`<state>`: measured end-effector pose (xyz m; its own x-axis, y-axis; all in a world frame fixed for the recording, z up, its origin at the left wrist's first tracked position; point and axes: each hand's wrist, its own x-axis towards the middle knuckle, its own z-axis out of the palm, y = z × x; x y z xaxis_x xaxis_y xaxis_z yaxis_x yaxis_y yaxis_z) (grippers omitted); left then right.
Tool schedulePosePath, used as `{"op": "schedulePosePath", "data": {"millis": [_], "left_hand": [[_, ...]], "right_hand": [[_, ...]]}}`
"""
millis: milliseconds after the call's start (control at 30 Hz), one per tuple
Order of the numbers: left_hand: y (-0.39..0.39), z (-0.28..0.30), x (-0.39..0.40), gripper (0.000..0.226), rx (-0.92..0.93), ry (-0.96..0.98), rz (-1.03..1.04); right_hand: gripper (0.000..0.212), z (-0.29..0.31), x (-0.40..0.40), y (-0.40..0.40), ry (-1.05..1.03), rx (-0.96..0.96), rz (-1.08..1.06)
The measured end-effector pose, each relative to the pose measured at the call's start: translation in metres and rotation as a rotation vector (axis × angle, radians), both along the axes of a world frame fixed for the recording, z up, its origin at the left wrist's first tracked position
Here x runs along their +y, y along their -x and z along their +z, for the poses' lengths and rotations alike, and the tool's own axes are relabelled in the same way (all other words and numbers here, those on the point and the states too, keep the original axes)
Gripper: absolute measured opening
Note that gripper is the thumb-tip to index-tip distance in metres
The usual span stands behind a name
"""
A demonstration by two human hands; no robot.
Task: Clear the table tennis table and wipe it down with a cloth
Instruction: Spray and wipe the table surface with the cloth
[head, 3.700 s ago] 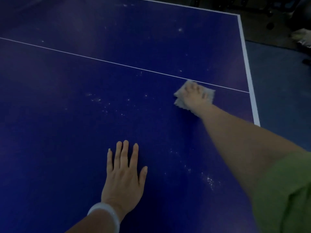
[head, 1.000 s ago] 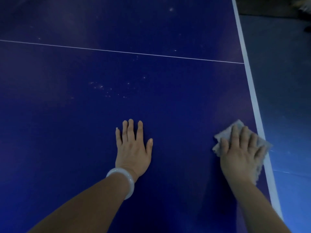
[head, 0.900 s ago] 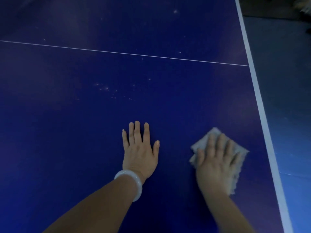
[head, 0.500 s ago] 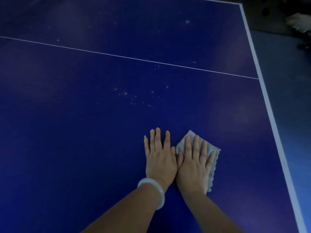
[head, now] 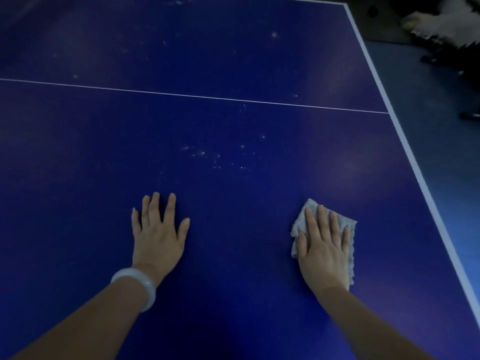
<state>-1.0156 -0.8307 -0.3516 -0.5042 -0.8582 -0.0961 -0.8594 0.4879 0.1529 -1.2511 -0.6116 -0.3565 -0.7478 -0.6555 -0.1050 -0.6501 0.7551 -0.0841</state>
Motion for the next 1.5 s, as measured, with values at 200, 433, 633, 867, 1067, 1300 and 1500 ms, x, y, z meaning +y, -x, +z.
{"op": "schedulePosePath", "data": {"millis": [200,433,633,867,1067,1300,1500], "left_hand": [[-0.003,-0.008,-0.004,0.07,-0.051,0.049,-0.018],[-0.003,-0.006,-0.003,0.072,-0.062,0.043,-0.014],[-0.005,-0.005,-0.003,0.071,-0.056,0.02,-0.009],[-0.005,-0.005,-0.002,0.068,-0.041,0.02,-0.002],[-0.004,-0.003,-0.002,0.068,-0.035,0.017,0.006],[-0.005,-0.003,-0.002,0.066,-0.037,0.006,0.005],[-0.004,-0.002,-0.002,0.066,-0.044,-0.002,0.006]], "right_hand": [[0.06,0.004,-0.007,-0.01,-0.011,-0.044,-0.142],[0.064,-0.001,-0.076,-0.093,0.009,-0.029,0.192],[0.067,-0.004,-0.094,0.007,-0.098,0.091,0.267],[0.06,0.003,-0.153,0.042,-0.006,-0.035,-0.056],[0.06,-0.004,-0.163,0.088,-0.033,0.053,0.249],[0.062,0.017,-0.218,0.156,-0.015,-0.177,-0.233],[0.065,0.036,-0.314,0.146,-0.003,-0.285,-0.043]]}}
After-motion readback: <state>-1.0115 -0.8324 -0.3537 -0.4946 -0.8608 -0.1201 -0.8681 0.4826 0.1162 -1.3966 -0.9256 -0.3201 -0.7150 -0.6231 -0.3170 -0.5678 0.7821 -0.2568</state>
